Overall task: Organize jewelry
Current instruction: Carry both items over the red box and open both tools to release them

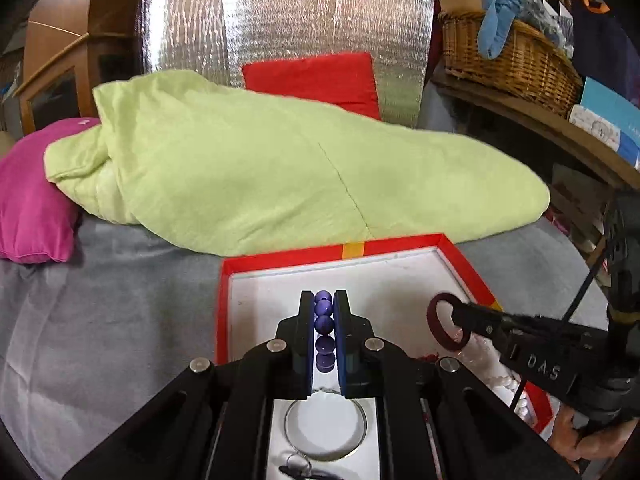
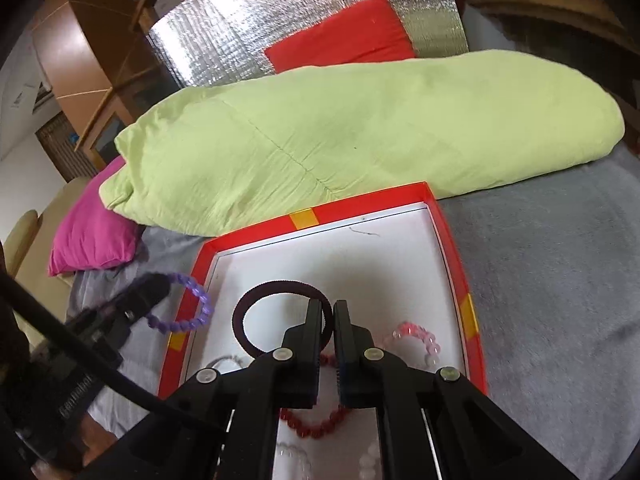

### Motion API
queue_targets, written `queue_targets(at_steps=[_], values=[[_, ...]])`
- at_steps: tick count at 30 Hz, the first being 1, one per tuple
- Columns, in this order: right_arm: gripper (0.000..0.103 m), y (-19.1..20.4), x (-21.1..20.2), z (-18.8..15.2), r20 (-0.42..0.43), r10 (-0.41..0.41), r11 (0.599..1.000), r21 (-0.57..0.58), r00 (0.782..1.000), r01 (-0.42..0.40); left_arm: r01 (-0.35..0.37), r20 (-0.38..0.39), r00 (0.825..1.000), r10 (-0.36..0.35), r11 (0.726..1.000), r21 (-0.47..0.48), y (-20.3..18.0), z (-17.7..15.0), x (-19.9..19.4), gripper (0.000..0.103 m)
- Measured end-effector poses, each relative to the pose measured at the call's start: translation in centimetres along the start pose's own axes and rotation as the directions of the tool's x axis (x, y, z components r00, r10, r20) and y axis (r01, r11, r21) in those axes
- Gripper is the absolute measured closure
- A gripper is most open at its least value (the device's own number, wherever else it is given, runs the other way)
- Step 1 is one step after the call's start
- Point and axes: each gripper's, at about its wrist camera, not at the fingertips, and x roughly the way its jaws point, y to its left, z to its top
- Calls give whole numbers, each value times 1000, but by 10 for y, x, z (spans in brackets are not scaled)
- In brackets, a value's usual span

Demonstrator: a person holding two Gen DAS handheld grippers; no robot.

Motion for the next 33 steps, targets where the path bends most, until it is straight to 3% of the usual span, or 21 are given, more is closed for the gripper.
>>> queue_targets(at_steps=[11, 29, 30, 33], values=[[96, -18, 30, 8, -38, -37, 996, 74, 999, 40, -23, -75, 997, 25, 999, 29, -5, -11, 33, 93], [93, -30, 35, 3, -34, -28, 991, 133, 999, 32, -52, -106, 993, 58, 997, 53, -10, -16, 41, 92], [93, -30, 34, 3, -34, -28, 991, 131, 999, 33, -56, -110, 992, 62, 997, 53, -11, -16, 42, 91], [93, -29, 33, 2, -30, -30, 992, 125, 999, 34, -71, -110, 991, 77, 996, 51, -11, -16, 42, 58]])
